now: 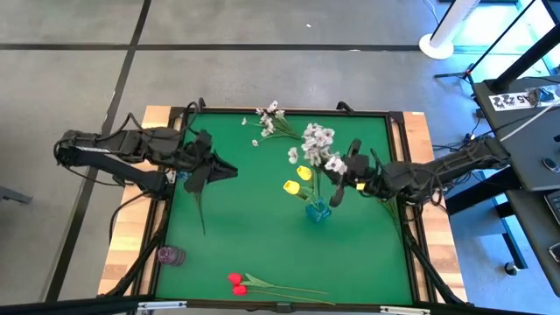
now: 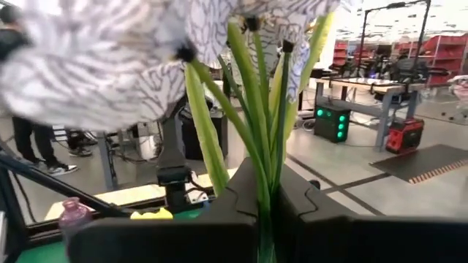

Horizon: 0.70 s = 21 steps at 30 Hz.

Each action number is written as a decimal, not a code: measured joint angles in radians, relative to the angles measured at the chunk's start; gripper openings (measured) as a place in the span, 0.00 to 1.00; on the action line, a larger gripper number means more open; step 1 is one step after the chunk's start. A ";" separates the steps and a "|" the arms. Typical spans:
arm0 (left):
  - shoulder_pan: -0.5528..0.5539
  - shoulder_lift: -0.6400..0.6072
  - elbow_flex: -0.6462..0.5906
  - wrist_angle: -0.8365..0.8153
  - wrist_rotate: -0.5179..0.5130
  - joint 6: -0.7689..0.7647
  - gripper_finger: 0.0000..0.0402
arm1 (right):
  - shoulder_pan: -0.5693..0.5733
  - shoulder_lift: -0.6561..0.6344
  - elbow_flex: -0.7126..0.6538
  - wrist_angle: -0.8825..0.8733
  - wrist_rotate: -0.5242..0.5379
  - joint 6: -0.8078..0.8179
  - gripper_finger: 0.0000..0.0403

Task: Sort flowers into vase by color
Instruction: Put the right white flowers into the blue vase

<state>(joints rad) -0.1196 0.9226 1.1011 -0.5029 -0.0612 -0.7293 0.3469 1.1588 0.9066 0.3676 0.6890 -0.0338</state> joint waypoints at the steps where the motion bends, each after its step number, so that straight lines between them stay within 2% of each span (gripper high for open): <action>1: 0.000 0.000 0.000 -0.019 0.000 -0.017 0.23 | 0.008 0.008 0.000 -0.001 0.001 -0.002 0.02; 4: 0.000 -0.002 0.000 -0.099 -0.001 -0.053 0.23 | 0.033 0.023 -0.029 0.013 0.015 -0.002 0.01; 9: 0.000 -0.002 0.000 -0.191 -0.005 -0.095 0.23 | 0.061 0.026 -0.146 0.156 0.044 0.025 0.02; 14: 0.006 -0.003 0.000 -0.192 -0.023 -0.065 0.23 | 0.059 0.024 -0.182 0.142 0.044 0.057 0.11; 18: 0.034 -0.003 0.000 -0.195 -0.053 -0.023 0.23 | 0.060 -0.005 -0.107 -0.053 0.029 0.099 0.27; 21: 0.053 -0.003 0.000 -0.212 -0.053 -0.001 0.23 | 0.060 -0.026 0.018 -0.342 -0.024 0.180 0.40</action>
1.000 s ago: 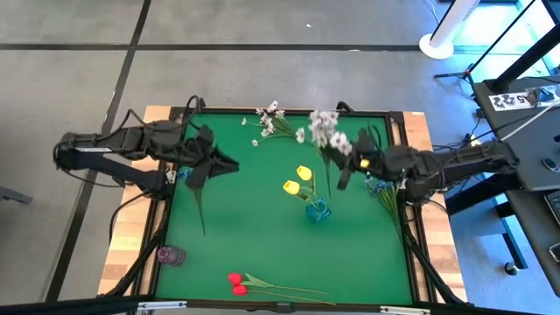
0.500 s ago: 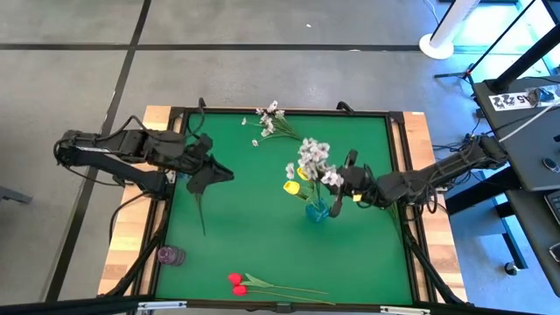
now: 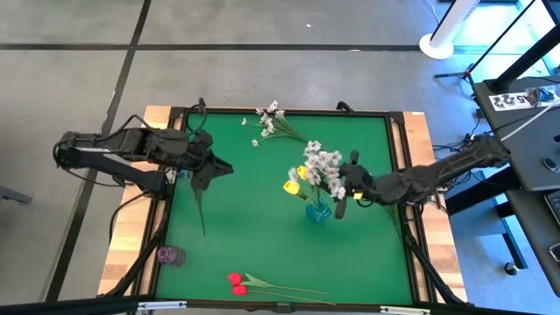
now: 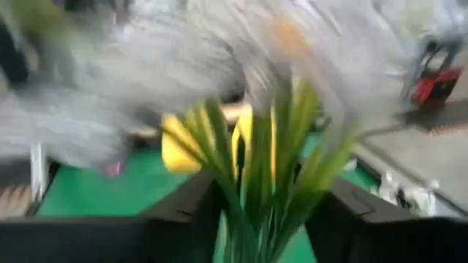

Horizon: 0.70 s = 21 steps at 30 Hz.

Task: Sort flowers into vase by color
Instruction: Put the right white flowers into the blue vase, then put the white flowers into the blue vase

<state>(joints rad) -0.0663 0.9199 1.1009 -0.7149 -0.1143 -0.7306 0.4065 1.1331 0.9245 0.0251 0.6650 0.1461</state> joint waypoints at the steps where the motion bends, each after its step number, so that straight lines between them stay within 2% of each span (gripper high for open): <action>1: 0.005 -0.003 0.000 -0.013 0.000 0.007 0.23 | 0.000 0.000 0.049 -0.114 -0.025 0.028 0.44; 7: 0.029 -0.045 0.000 -0.123 -0.031 0.034 0.23 | -0.001 0.022 0.330 -0.761 -0.208 0.217 0.65; 12: 0.032 -0.092 0.001 -0.194 -0.086 0.032 0.23 | -0.001 0.036 0.473 -1.080 -0.363 0.338 0.72; 15: 0.032 -0.115 0.001 -0.229 -0.089 0.014 0.23 | -0.001 0.037 0.555 -1.228 -0.358 0.378 0.73; 17: 0.031 -0.124 0.001 -0.230 -0.101 0.006 0.23 | -0.012 0.034 0.606 -1.303 -0.315 0.395 0.73; 19: 0.031 -0.129 0.001 -0.239 -0.122 0.004 0.23 | -0.064 0.032 0.639 -1.383 -0.259 0.398 0.73; 21: 0.031 -0.129 0.001 -0.238 -0.154 0.011 0.23 | -0.165 0.031 0.647 -1.399 -0.240 0.393 0.72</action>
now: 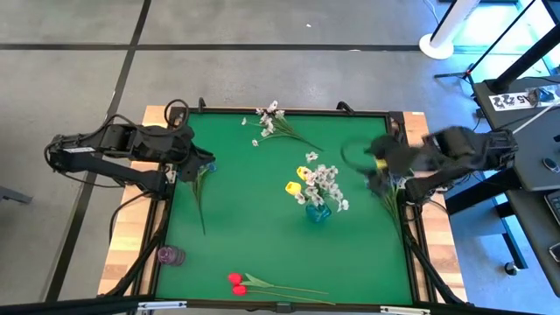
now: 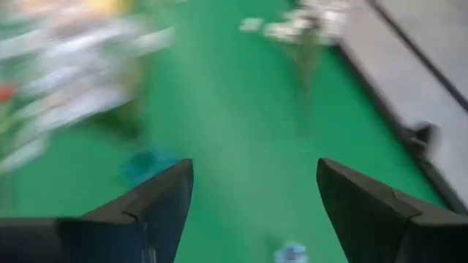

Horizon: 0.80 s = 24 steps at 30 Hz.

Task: Sort flowers into vase by color
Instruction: Put the white flowers into the blue vase

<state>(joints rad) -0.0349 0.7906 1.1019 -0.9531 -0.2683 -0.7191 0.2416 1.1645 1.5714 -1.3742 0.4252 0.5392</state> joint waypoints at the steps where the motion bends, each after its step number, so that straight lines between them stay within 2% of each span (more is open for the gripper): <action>1: 0.000 0.000 0.000 0.000 -0.018 0.011 0.23 | -0.067 0.001 -0.001 0.002 0.000 -0.017 0.71; 4: 0.000 0.001 0.000 -0.001 -0.084 0.046 0.23 | -0.296 0.016 -0.020 0.074 -0.078 -0.124 0.69; 7: 0.000 0.001 0.000 -0.001 -0.158 0.079 0.23 | -0.529 0.053 -0.046 0.215 -0.221 -0.256 0.67; 11: 0.000 0.000 0.000 -0.001 -0.239 0.094 0.23 | -0.737 0.188 -0.065 0.410 -0.357 -0.384 0.65; 14: 0.000 0.001 0.000 -0.001 -0.252 0.093 0.23 | -0.800 0.342 -0.066 0.549 -0.392 -0.438 0.65; 17: 0.000 0.009 0.000 0.000 -0.252 0.079 0.23 | -0.814 0.501 -0.066 0.650 -0.399 -0.442 0.64; 20: 0.000 0.015 0.000 0.004 -0.253 0.068 0.23 | -0.811 0.651 -0.067 0.661 -0.402 -0.441 0.64; 24: 0.000 0.023 0.000 0.005 -0.271 0.107 0.23 | -0.792 0.791 -0.067 0.629 -0.437 -0.435 0.64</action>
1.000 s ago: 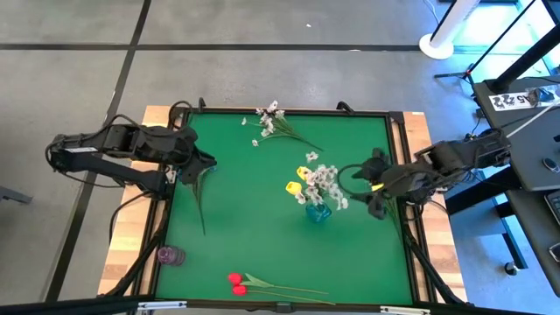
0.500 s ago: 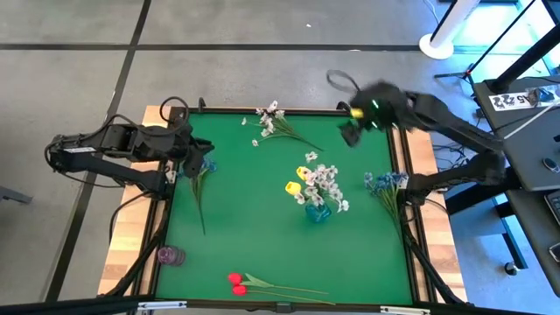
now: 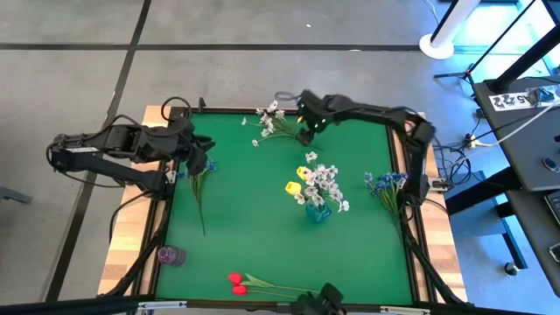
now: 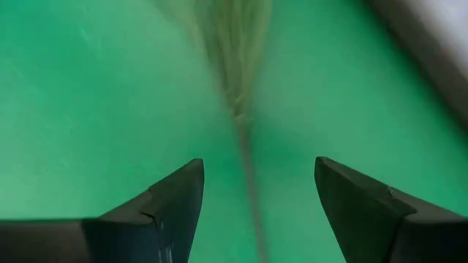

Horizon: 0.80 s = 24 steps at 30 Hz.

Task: Sort flowers into vase by color
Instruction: Put the white flowers into the blue vase

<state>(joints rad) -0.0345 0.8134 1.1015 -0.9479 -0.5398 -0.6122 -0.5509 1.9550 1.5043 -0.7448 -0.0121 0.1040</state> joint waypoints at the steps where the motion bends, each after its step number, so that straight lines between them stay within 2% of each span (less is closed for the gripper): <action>1: 0.000 0.001 0.000 0.001 -0.013 0.020 0.23 | 0.008 0.027 0.000 0.002 -0.007 0.000 0.64; 5: 0.000 0.006 0.000 0.019 -0.098 0.077 0.23 | 0.030 0.092 0.000 0.007 0.002 0.000 0.63; 9: 0.002 0.010 -0.001 0.092 -0.155 0.165 0.23 | 0.037 0.131 0.001 0.013 0.078 -0.002 0.54; 15: 0.023 0.011 -0.001 0.258 -0.158 0.343 0.23 | 0.028 0.157 0.005 0.002 0.084 0.019 0.25; 18: 0.036 0.012 -0.001 0.315 -0.157 0.384 0.23 | 0.028 0.158 0.007 -0.021 0.074 0.021 0.07; 19: 0.040 0.012 -0.001 0.329 -0.157 0.387 0.23 | 0.028 0.151 0.007 -0.040 0.074 0.021 0.04; 24: 0.066 0.012 -0.001 0.362 -0.156 0.386 0.23 | 0.027 0.099 0.001 -0.356 0.080 0.021 0.06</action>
<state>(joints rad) 0.0311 0.8253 1.1007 -0.5860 -0.6956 -0.2262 -0.5243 2.0544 1.5050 -1.1005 0.0674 0.1254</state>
